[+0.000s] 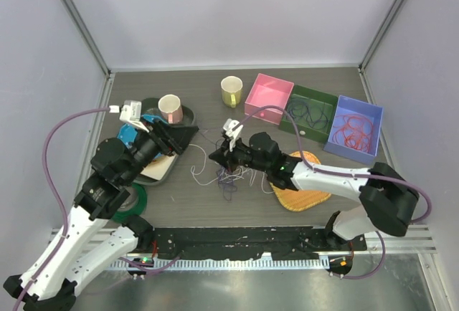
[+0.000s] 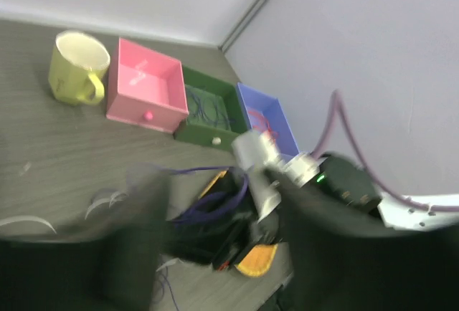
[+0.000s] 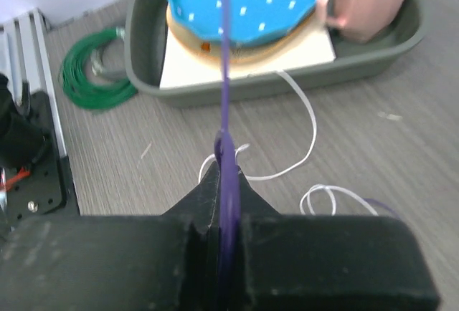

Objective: Untangle the cables

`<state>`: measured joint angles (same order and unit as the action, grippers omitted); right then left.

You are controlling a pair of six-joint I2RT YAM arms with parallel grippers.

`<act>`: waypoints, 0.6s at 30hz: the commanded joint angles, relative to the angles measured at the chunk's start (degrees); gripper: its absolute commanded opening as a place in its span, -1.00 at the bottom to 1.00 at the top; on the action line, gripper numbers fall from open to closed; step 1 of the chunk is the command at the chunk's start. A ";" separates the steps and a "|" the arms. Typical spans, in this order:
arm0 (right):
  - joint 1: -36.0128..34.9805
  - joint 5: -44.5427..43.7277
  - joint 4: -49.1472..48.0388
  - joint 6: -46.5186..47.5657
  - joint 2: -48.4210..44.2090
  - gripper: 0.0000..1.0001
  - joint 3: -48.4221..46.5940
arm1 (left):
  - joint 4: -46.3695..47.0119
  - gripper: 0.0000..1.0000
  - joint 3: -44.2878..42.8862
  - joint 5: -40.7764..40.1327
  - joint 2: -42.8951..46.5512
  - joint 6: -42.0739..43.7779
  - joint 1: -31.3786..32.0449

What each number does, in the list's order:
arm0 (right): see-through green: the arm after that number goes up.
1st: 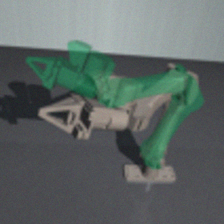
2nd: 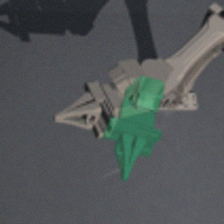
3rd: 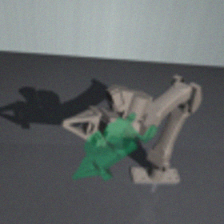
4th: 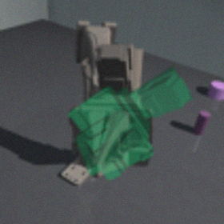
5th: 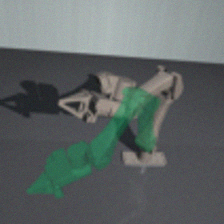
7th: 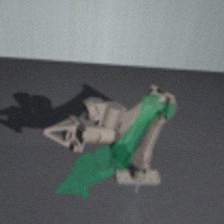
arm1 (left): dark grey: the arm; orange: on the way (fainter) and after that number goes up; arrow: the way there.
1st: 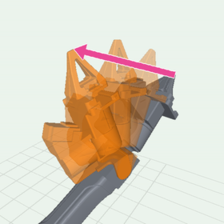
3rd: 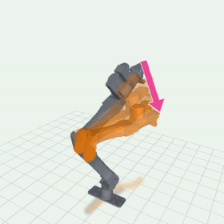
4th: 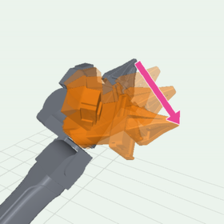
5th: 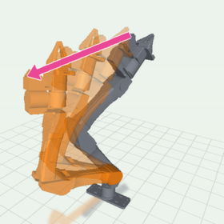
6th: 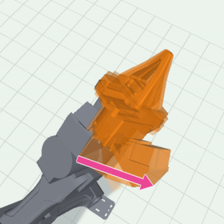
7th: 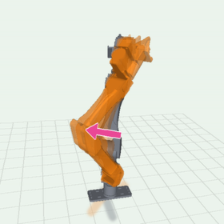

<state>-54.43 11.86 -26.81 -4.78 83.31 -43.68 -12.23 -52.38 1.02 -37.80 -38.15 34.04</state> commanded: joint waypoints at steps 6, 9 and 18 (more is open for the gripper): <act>-0.23 -25.00 18.16 -2.25 -14.84 -0.99 -18.61 | 10.37 1.00 18.35 13.48 5.90 -3.07 -0.29; -0.23 -30.99 26.35 -1.03 -15.72 -0.99 -26.35 | 15.91 0.99 23.54 18.48 4.85 -4.65 -0.29; -0.23 -24.78 28.57 -3.57 -19.50 -0.98 -23.91 | 21.90 0.99 24.35 20.79 -7.27 -4.91 -0.29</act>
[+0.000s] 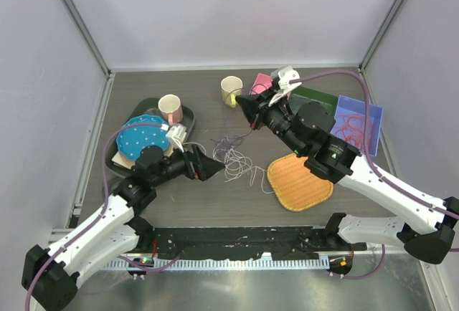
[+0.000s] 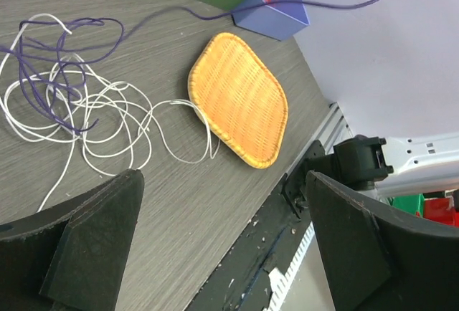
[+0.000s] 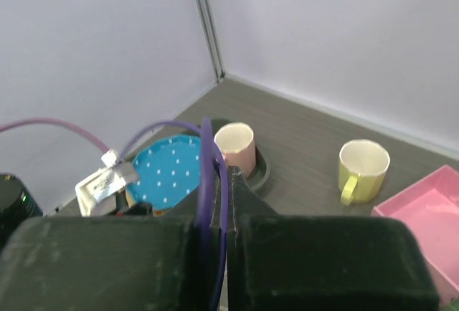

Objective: Untangle the cables

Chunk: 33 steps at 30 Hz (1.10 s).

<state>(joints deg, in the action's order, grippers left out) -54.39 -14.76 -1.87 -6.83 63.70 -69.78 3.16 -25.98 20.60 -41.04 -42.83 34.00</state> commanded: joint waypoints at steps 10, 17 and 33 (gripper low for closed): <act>-0.19 -1.41 4.59 -1.60 -4.63 -0.99 3.68 | 9.32 1.00 -9.26 -11.68 -22.32 12.84 8.68; -0.10 -2.12 5.29 -3.98 -7.80 -0.99 4.83 | 19.16 1.00 -16.12 -41.39 -34.36 26.65 21.20; -0.10 9.84 6.62 -6.35 -13.51 -0.98 6.32 | 23.38 0.93 -32.56 -59.89 -53.35 34.83 20.50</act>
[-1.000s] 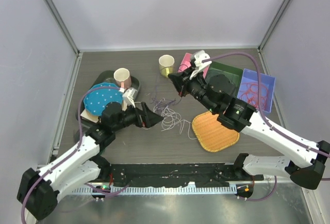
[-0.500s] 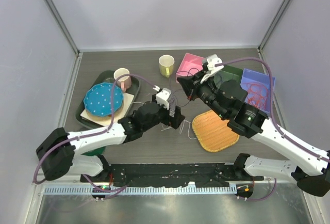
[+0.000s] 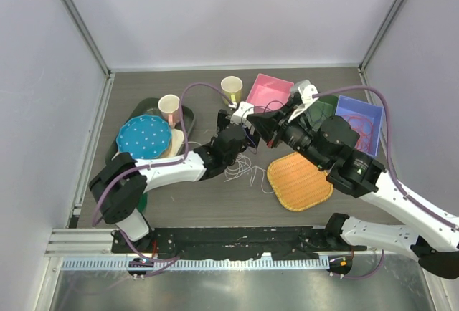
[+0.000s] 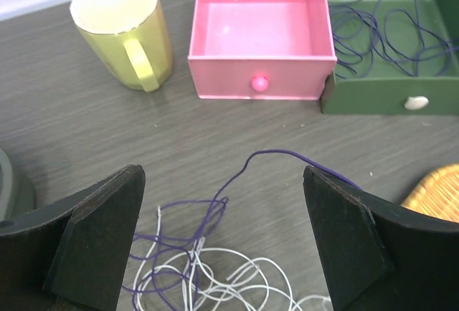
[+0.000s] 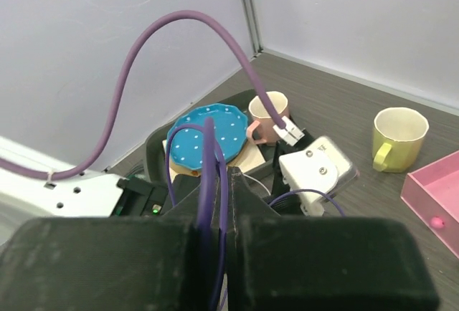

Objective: Untangle the cables

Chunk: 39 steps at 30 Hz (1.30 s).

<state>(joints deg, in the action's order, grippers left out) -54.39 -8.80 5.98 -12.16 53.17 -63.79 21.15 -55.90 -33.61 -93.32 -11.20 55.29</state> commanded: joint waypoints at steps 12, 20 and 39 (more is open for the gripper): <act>-0.10 13.90 -3.78 -2.60 -5.79 -0.99 2.53 | 3.64 1.00 -11.42 1.71 -3.98 3.20 -3.17; -0.10 10.30 -4.40 -2.16 -6.67 -0.99 3.14 | 1.80 0.99 -15.91 8.81 2.51 -0.92 -4.49; -0.01 -21.95 -5.62 7.14 0.96 -0.99 -5.45 | -9.63 1.00 14.23 8.11 18.87 -26.31 -8.00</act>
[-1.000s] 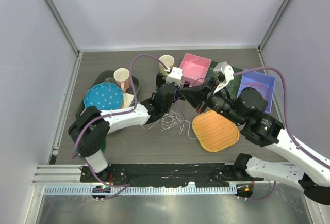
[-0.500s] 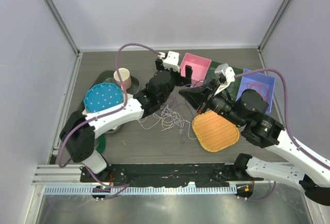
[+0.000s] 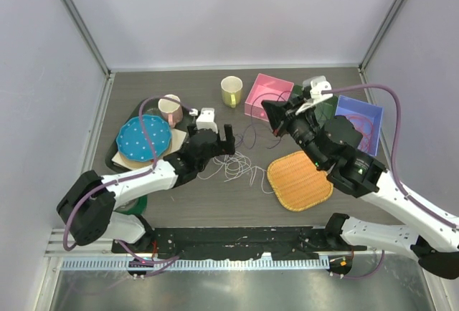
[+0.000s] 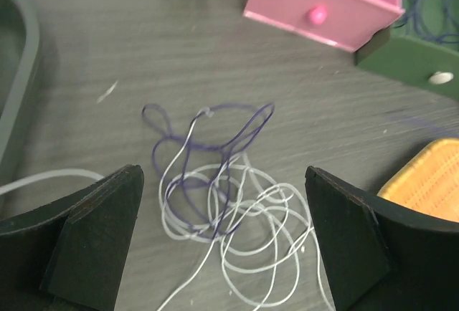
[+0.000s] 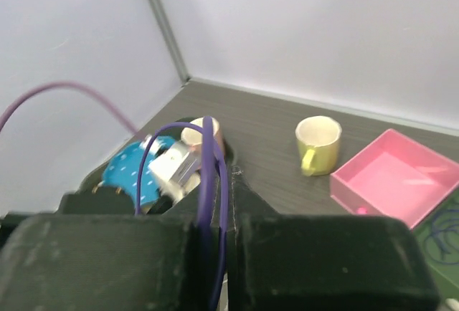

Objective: Untangle the cables

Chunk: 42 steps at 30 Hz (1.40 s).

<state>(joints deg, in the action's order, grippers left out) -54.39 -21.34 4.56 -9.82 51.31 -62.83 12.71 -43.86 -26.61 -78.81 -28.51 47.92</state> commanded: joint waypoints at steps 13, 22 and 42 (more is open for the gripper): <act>21.33 -14.79 -8.95 9.91 20.57 -0.99 -20.14 | -11.21 1.00 7.64 2.09 13.94 -14.46 -0.55; 30.39 -17.85 -8.87 8.59 30.15 -0.99 -27.78 | -15.35 1.00 9.14 -0.72 18.51 -14.47 -0.64; 42.44 -9.68 -9.13 -1.86 41.15 -0.99 -15.49 | -19.83 1.00 8.97 -2.92 21.24 -14.38 -0.64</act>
<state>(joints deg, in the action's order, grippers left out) -12.14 -31.11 -2.04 -8.71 91.24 -80.31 -5.93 -34.92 -27.33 -58.48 -42.48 47.27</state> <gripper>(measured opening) 0.042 0.996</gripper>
